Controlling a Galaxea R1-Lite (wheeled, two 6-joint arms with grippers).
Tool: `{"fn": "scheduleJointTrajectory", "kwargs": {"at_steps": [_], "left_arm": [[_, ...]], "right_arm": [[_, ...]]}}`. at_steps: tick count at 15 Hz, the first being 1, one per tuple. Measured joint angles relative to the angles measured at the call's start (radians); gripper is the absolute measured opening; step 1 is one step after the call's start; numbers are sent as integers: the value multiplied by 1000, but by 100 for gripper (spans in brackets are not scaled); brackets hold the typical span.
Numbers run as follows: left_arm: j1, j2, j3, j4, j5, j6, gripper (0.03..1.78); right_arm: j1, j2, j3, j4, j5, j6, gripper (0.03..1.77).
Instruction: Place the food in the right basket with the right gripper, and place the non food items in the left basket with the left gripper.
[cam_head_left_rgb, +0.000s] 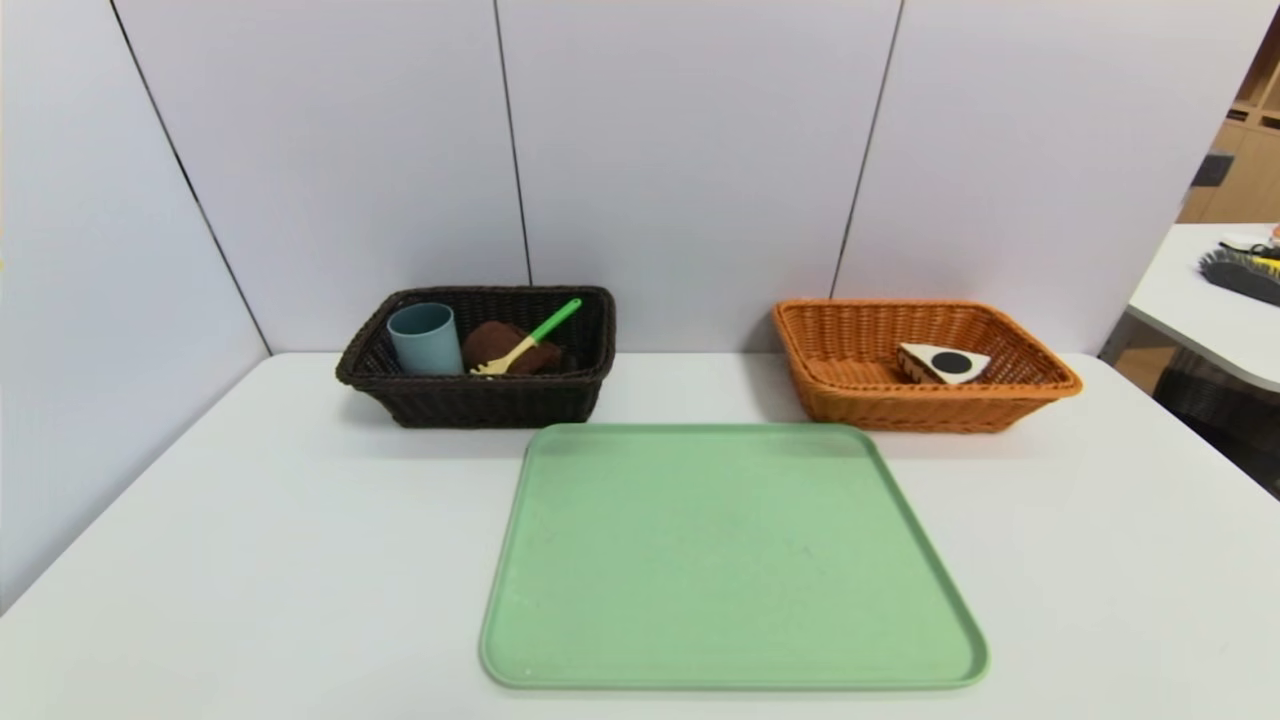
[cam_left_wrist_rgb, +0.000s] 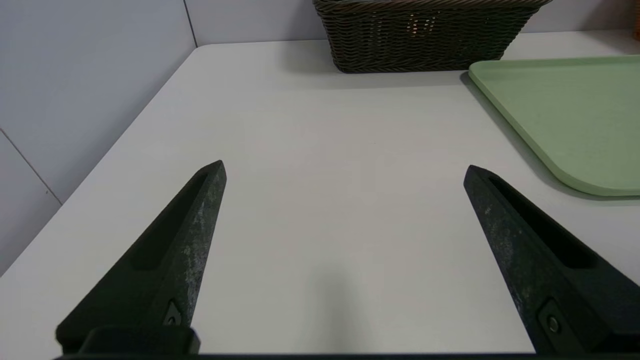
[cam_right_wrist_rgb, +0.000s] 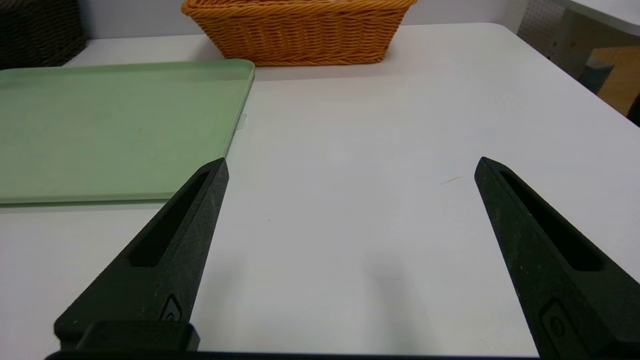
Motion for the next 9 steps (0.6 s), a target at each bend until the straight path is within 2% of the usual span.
{"fn": "scheduleJointTrajectory", "kwargs": {"at_steps": [9], "left_arm": [[0,0,0,0,0,0,169]], "right_arm": [[0,0,0,-3,-4,11,170]]}}
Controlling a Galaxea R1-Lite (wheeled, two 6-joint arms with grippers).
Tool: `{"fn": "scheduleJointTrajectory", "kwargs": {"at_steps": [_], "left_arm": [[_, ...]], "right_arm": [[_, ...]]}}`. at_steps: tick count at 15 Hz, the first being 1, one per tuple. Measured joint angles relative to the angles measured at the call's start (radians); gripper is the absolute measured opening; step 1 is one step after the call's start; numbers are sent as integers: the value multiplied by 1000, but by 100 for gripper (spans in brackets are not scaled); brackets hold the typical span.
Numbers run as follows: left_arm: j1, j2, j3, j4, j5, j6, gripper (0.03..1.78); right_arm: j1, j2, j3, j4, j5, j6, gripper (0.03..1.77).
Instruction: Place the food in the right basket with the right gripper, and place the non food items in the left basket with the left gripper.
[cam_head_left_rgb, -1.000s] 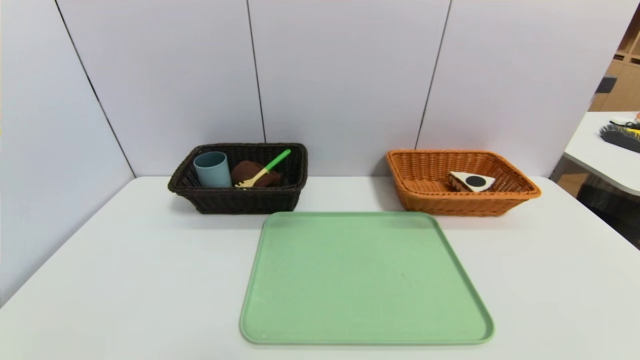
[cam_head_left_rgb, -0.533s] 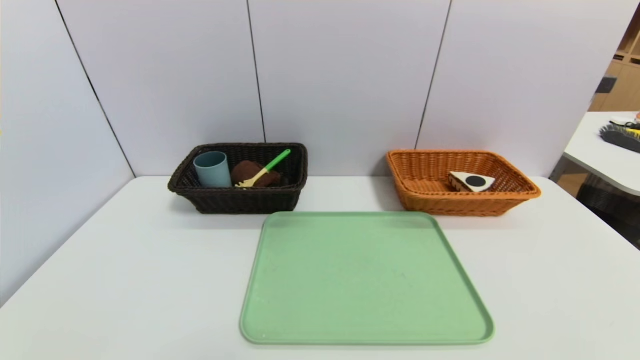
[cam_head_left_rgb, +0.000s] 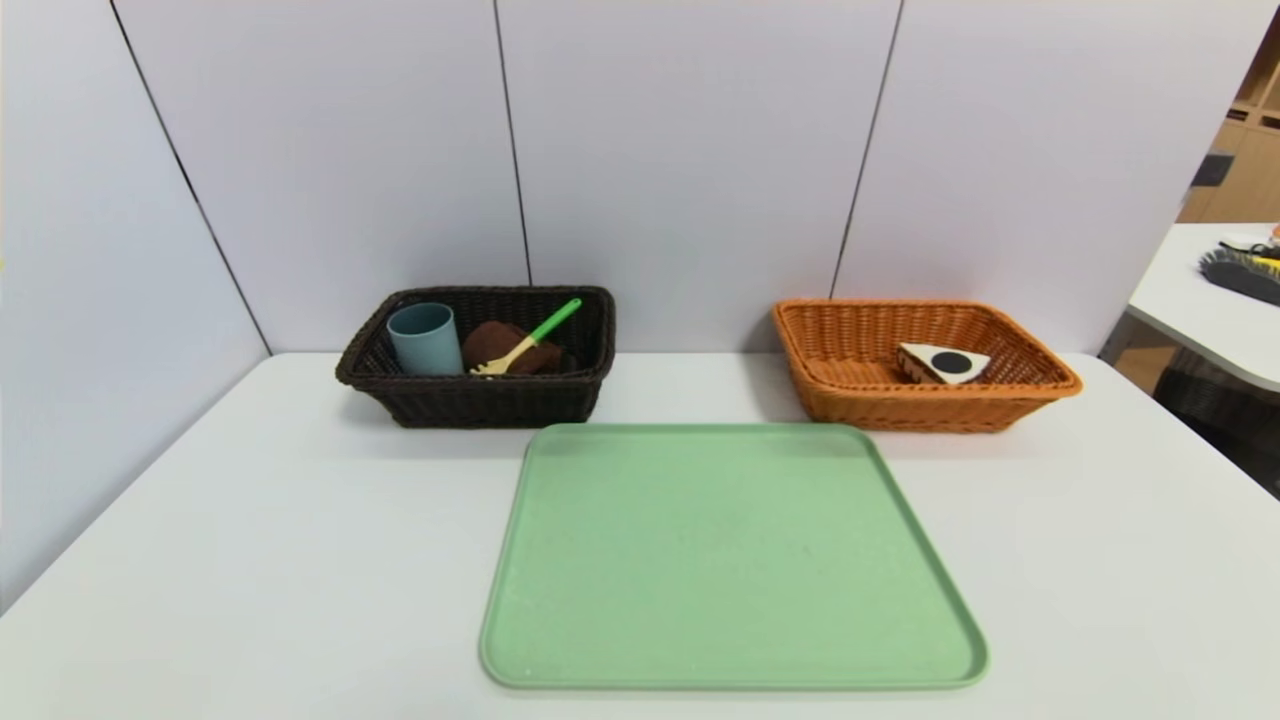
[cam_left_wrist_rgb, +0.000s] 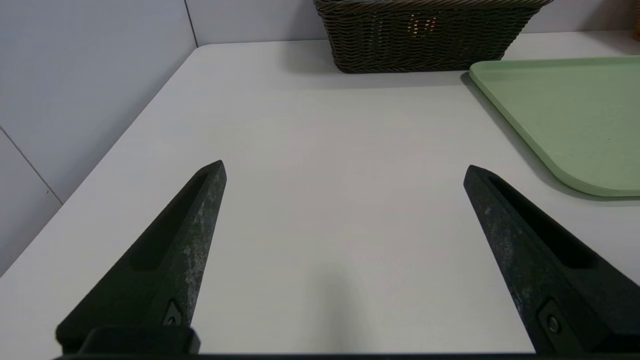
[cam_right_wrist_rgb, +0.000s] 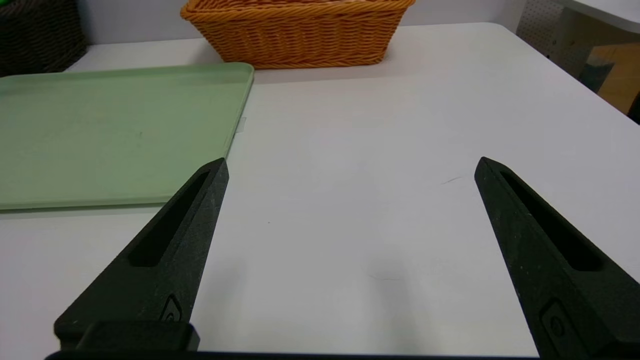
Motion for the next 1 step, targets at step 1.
{"fn": "scheduleJointTrajectory", "kwargs": {"at_steps": [1], "left_arm": [[0,0,0,0,0,0,169]], "right_arm": [[0,0,0,0,0,1,170]]}}
